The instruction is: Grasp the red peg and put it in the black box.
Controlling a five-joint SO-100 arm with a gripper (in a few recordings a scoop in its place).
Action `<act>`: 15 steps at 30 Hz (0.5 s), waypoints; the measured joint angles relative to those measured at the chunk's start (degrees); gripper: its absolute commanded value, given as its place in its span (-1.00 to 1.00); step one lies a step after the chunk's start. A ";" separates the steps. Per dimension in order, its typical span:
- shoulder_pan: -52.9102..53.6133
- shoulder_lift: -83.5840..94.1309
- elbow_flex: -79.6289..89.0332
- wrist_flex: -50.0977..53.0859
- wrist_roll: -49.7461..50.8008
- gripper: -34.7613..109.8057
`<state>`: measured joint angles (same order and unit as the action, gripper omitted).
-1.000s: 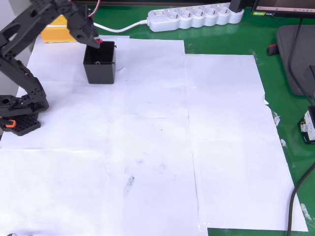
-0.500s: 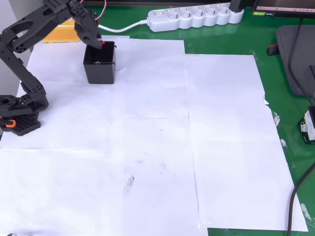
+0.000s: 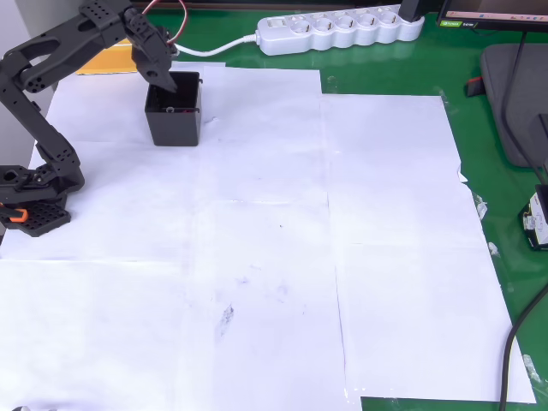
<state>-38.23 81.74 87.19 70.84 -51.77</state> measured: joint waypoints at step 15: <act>19.95 -25.40 -20.30 -11.07 -19.51 -0.52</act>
<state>-18.28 56.34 66.88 59.77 -71.28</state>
